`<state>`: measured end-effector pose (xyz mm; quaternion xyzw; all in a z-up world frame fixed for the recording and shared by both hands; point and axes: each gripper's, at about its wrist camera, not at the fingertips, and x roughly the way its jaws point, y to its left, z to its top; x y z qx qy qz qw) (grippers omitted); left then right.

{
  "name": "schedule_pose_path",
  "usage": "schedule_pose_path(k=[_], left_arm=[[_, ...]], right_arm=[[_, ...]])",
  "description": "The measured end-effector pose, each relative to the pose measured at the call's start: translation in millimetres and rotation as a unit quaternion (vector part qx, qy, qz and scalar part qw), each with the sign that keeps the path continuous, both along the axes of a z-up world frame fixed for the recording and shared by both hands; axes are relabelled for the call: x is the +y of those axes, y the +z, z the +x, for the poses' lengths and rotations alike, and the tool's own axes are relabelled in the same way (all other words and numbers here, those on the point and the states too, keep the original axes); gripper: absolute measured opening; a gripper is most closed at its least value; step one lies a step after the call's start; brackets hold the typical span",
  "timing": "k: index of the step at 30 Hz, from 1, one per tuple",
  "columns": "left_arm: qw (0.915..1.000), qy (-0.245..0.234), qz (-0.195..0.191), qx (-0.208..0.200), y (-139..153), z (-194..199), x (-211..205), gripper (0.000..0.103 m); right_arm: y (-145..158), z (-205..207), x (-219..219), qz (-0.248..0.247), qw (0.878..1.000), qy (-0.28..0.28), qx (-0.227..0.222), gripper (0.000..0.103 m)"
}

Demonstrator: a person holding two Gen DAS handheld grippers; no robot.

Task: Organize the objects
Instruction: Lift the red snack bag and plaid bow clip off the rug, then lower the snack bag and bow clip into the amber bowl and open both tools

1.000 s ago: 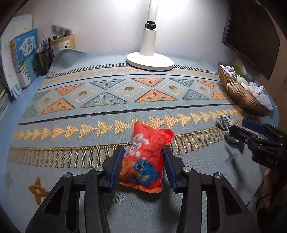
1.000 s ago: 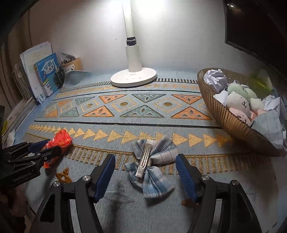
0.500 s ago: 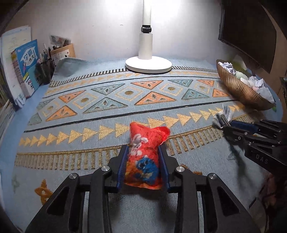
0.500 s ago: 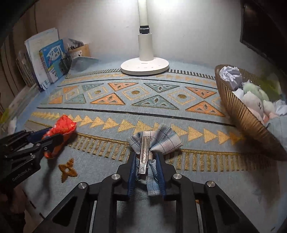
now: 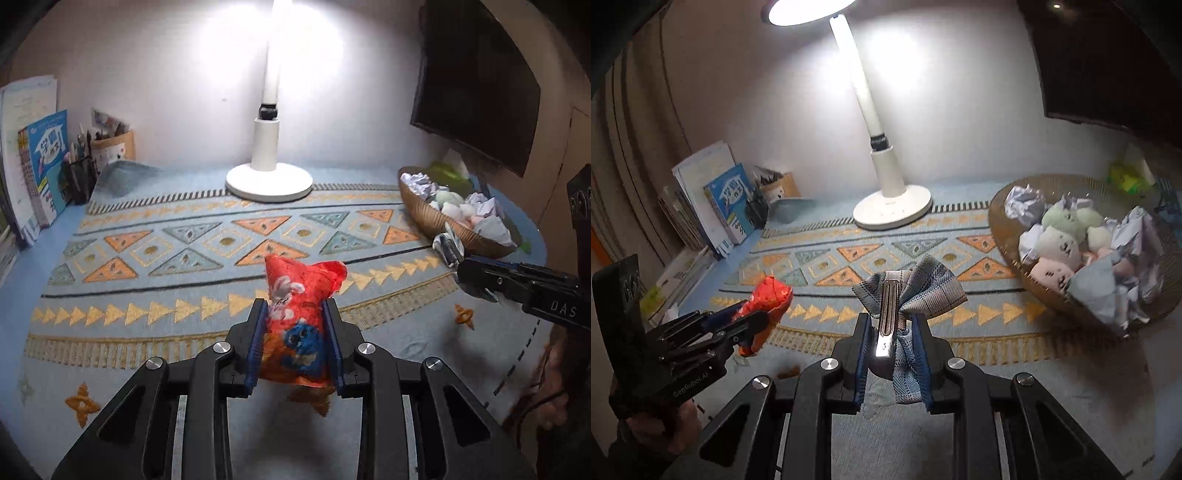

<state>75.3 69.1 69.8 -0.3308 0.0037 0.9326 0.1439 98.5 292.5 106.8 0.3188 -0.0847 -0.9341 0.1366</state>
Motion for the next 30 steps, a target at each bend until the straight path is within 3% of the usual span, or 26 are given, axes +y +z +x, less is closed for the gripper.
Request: schedule_pose_path(k=[6, 13, 18, 20, 21, 22, 23, 26, 30], left_arm=[[0.9978, -0.041, -0.004, 0.052, 49, -11, 54, 0.026], [0.9916, -0.075, 0.081, 0.068, 93, -67, 127, 0.026], [0.9868, -0.118, 0.104, 0.04, 83, -102, 176, 0.026], [0.9855, -0.128, 0.105, 0.035, 78, -110, 189, 0.028], [0.9854, -0.131, 0.105, 0.031, 75, -114, 195, 0.036], [0.9851, -0.133, 0.105, 0.026, 72, -118, 200, 0.046], [0.9853, -0.136, 0.102, 0.019, 68, -120, 204, 0.049], [0.9881, -0.131, 0.081, 0.004, 56, -120, 205, 0.05], [0.9893, -0.117, 0.087, -0.01, 48, -108, 182, 0.05]], right_arm=[[58, -3, 61, 0.01, 0.996, -0.072, 0.053, 0.022], [80, -41, 128, 0.001, 0.983, -0.176, 0.046, 0.022], [73, -64, 159, -0.012, 0.977, -0.211, 0.015, 0.025], [69, -72, 165, -0.009, 0.976, -0.218, -0.001, 0.045], [67, -70, 166, -0.013, 0.976, -0.217, 0.0, 0.048], [66, -68, 166, -0.018, 0.977, -0.214, 0.001, 0.048], [65, -65, 167, -0.022, 0.977, -0.214, 0.0, 0.048], [61, -57, 162, -0.02, 0.978, -0.208, -0.003, 0.048], [61, -49, 136, 0.007, 0.983, -0.184, -0.001, 0.048]])
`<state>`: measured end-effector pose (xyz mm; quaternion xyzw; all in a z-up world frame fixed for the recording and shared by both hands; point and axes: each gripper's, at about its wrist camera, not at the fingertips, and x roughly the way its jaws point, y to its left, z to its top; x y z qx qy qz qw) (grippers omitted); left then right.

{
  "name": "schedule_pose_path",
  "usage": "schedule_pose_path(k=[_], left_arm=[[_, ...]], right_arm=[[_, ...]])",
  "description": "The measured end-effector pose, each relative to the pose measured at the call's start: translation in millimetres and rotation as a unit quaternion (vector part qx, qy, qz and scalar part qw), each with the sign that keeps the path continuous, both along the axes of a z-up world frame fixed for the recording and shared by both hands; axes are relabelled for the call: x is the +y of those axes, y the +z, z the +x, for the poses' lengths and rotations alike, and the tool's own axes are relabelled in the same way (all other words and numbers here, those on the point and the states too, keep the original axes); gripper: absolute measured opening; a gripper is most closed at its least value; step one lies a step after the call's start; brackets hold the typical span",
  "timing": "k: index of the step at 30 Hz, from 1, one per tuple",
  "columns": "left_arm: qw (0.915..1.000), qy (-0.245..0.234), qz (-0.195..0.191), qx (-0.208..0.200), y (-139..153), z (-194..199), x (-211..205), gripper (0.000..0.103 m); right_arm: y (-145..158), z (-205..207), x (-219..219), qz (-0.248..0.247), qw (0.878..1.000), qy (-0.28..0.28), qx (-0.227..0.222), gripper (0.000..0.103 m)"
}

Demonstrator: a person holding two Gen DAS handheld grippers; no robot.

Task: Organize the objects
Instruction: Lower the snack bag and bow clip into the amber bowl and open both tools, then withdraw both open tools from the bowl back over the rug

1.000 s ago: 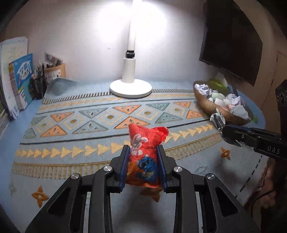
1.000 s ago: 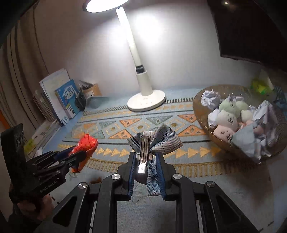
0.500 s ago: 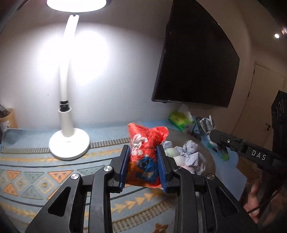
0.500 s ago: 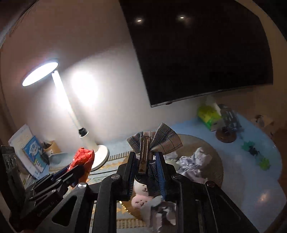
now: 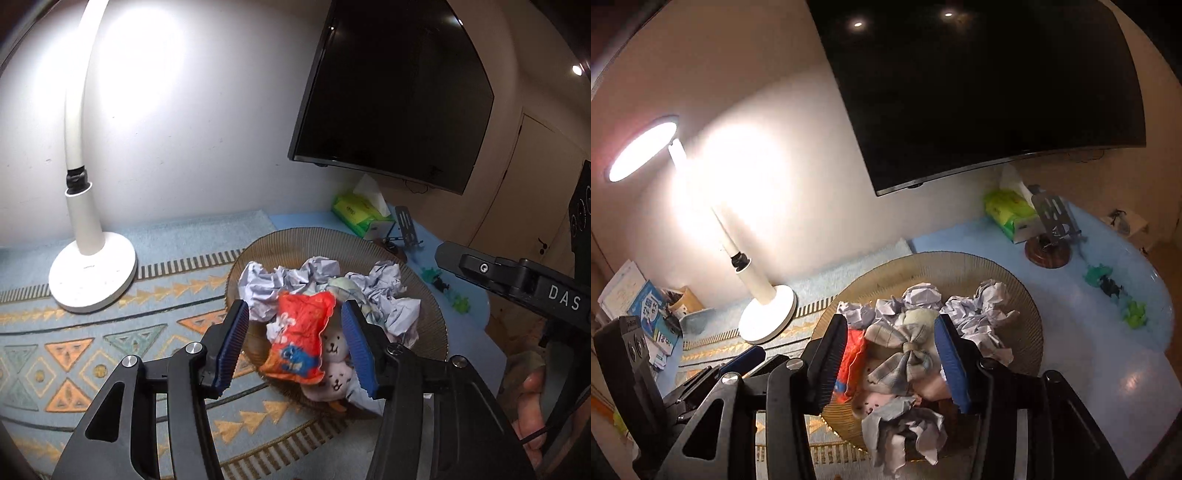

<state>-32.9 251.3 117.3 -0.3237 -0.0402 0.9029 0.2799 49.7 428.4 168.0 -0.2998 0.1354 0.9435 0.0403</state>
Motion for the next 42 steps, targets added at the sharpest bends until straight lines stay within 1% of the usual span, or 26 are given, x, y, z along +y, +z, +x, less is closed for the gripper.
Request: schedule_pose_path(k=[2, 4, 5, 7, 11, 15, 17, 19, 20, 21, 23, 27, 32, 34, 36, 39, 42], left_arm=[[0.9999, 0.012, -0.001, 0.003, 1, 9, -14, 0.05], [0.9995, 0.023, -0.015, 0.017, 6, 19, -26, 0.05], [0.9992, 0.027, -0.019, 0.024, 9, 25, -32, 0.05], [0.9984, 0.043, -0.021, 0.029, 15, 35, -48, 0.05], [0.9957, 0.081, -0.017, 0.043, 25, 54, -86, 0.052], [0.991, 0.121, -0.024, 0.052, 26, 72, -126, 0.053], [0.9884, 0.141, -0.026, 0.052, 22, 82, -147, 0.057], [0.984, 0.166, -0.034, 0.056, 17, 92, -169, 0.083], [0.9811, 0.179, -0.038, 0.063, 13, 98, -179, 0.086], [0.9791, 0.187, -0.043, 0.068, 10, 103, -188, 0.086], [0.9768, 0.197, -0.057, 0.063, 2, 108, -203, 0.086], [0.9709, 0.225, -0.063, 0.05, -13, 108, -231, 0.086], [0.9667, 0.251, -0.044, 0.017, -39, 94, -255, 0.087], [0.9654, 0.258, -0.04, 0.002, -52, 84, -258, 0.087], [0.964, 0.262, -0.045, -0.011, -65, 78, -256, 0.086], [0.9626, 0.265, -0.05, -0.024, -80, 66, -254, 0.086], [0.9631, 0.263, -0.052, -0.022, -80, 57, -251, 0.086]], right_arm=[[3, 4, -16, 0.011, 1.0, 0.015, 0.003, 0.048], [8, 8, -32, 0.008, 0.999, 0.033, 0.008, 0.05], [11, 10, -41, 0.008, 0.999, 0.042, 0.012, 0.056], [17, 16, -60, 0.017, 0.998, 0.055, 0.022, 0.065], [18, 23, -104, 0.042, 0.995, 0.086, 0.031, 0.065], [9, 23, -142, 0.045, 0.992, 0.112, 0.024, 0.065], [2, 21, -160, 0.047, 0.992, 0.119, 0.019, 0.065], [-8, 17, -173, 0.044, 0.991, 0.127, 0.009, 0.065], [-12, 14, -179, 0.041, 0.99, 0.131, 0.004, 0.065], [-16, 12, -185, 0.041, 0.99, 0.133, -0.001, 0.065], [-24, 7, -195, 0.039, 0.99, 0.138, -0.009, 0.065], [-39, -5, -213, 0.043, 0.988, 0.148, -0.026, 0.065], [-71, -22, -233, 0.054, 0.984, 0.16, -0.051, 0.065], [-90, -30, -236, 0.058, 0.983, 0.158, -0.067, 0.065], [-108, -38, -239, 0.062, 0.982, 0.159, -0.081, 0.065], [-126, -44, -239, 0.07, 0.983, 0.149, -0.083, 0.065], [-133, -43, -237, 0.072, 0.985, 0.138, -0.072, 0.065]])
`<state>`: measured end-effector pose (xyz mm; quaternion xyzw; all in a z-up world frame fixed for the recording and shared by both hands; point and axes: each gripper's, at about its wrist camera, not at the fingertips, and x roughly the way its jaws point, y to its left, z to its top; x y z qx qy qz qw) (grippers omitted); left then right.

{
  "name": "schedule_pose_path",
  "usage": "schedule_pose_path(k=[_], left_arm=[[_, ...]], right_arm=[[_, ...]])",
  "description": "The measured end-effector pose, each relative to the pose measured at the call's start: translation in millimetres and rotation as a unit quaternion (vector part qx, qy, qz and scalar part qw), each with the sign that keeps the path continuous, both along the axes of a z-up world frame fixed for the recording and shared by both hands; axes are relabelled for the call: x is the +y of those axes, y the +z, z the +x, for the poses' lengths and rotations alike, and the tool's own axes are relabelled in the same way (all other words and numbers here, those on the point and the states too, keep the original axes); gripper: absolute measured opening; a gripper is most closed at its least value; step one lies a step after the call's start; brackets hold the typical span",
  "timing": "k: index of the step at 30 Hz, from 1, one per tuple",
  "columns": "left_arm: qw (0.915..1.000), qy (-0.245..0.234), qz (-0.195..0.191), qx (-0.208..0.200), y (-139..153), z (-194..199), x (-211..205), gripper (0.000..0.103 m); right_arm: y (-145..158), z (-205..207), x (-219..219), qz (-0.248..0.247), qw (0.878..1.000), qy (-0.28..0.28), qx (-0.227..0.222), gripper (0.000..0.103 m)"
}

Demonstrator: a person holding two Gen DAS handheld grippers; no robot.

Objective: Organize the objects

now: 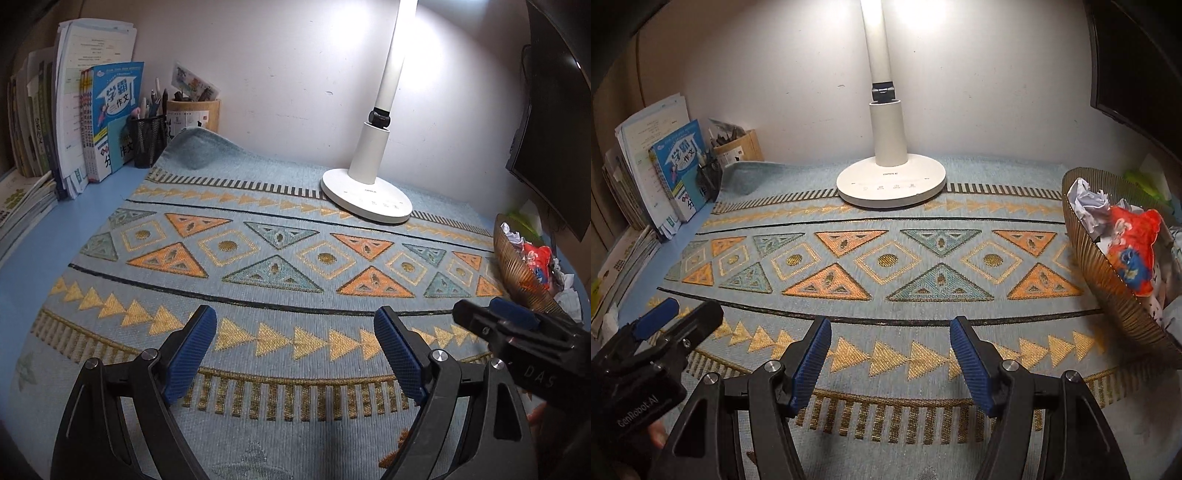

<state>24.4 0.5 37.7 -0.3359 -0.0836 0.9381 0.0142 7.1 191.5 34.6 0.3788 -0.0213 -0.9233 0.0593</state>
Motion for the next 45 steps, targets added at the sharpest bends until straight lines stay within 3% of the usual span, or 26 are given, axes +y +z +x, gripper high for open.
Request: schedule_pose_path(k=[3, 5, 7, 13, 19, 45], left_arm=[[0.9997, 0.011, -0.015, 0.014, 1, 0, 5, 0.092], [0.9998, 0.002, -0.018, 0.008, 0, -2, 7, 0.094], [0.9998, 0.003, -0.016, 0.011, 0, -1, 6, 0.096], [0.9999, 0.014, 0.004, -0.005, -4, -4, -2, 0.097], [0.9994, 0.003, -0.016, -0.03, -8, -10, 7, 0.097], [0.9987, 0.006, -0.024, -0.044, -12, -13, 7, 0.098]], right_arm=[[-1, -1, 5, -0.002, 1.0, -0.013, 0.0, 0.07], [0, -1, 8, -0.007, 1.0, -0.018, 0.003, 0.081], [1, -1, 10, -0.012, 1.0, -0.019, 0.005, 0.086], [-2, -3, 5, 0.009, 1.0, -0.026, -0.004, 0.088], [-3, -3, 1, 0.02, 0.999, -0.027, -0.008, 0.088], [-8, -6, 3, 0.007, 0.999, -0.028, -0.032, 0.093]])
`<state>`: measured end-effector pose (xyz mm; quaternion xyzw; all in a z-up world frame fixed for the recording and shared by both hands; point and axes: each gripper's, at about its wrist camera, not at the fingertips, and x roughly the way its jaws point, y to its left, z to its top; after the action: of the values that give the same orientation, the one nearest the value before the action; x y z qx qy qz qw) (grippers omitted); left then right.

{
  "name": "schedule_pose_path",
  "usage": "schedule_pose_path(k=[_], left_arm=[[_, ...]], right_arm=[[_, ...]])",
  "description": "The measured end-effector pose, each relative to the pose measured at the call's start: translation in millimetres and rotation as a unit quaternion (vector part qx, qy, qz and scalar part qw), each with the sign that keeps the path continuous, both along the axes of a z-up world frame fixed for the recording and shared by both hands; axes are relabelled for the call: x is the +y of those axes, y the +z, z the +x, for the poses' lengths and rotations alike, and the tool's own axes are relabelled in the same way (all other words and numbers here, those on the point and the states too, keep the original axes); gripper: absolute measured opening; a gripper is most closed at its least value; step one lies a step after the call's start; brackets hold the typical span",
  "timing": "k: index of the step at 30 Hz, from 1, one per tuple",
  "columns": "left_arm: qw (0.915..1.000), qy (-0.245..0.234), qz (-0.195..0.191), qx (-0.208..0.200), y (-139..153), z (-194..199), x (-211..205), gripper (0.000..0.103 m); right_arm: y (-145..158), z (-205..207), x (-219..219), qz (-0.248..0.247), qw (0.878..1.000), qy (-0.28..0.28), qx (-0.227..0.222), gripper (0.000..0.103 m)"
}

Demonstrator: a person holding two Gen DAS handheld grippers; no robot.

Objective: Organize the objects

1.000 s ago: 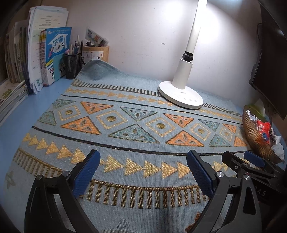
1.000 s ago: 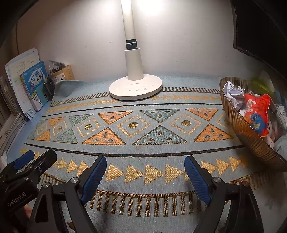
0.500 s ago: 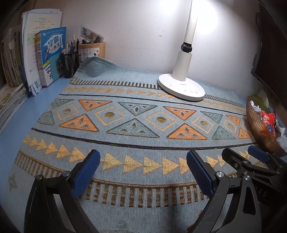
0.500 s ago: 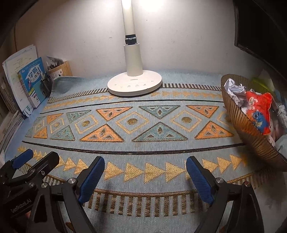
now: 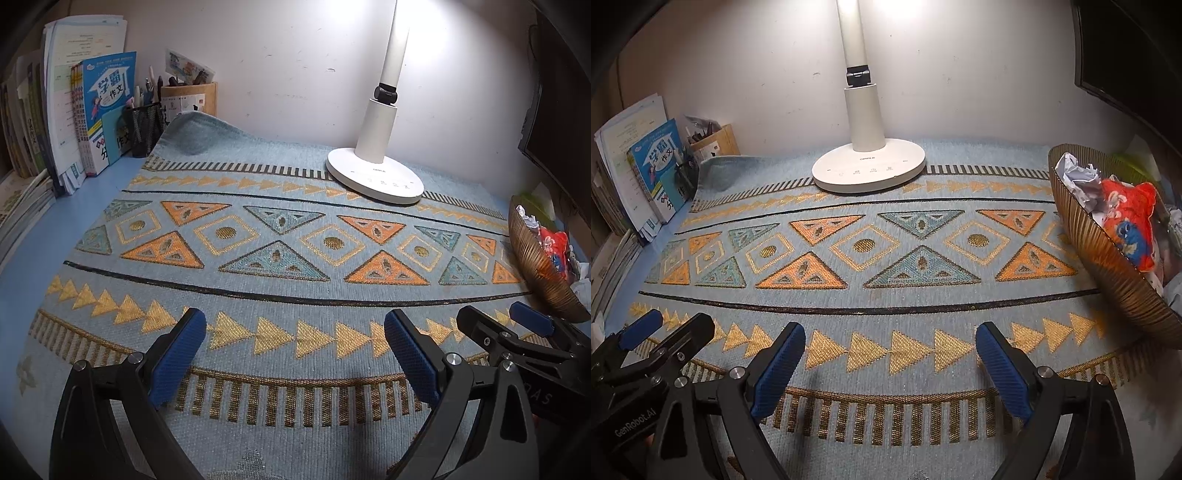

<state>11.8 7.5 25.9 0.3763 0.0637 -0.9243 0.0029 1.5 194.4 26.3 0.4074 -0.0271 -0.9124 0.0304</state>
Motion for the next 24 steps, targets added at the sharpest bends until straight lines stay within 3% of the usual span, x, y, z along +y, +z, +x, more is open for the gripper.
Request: schedule_pose_path(k=[17, 24], left_arm=[[0.9969, 0.012, -0.01, -0.077, -18, -17, 1, 0.098], [0.9946, 0.015, -0.05, -0.09, -20, -20, 11, 0.098]], right_arm=[[-13, -14, 2, -0.004, 0.998, 0.0, -0.058, 0.096], [-15, -14, 0, 0.004, 0.997, 0.018, -0.072, 0.101]])
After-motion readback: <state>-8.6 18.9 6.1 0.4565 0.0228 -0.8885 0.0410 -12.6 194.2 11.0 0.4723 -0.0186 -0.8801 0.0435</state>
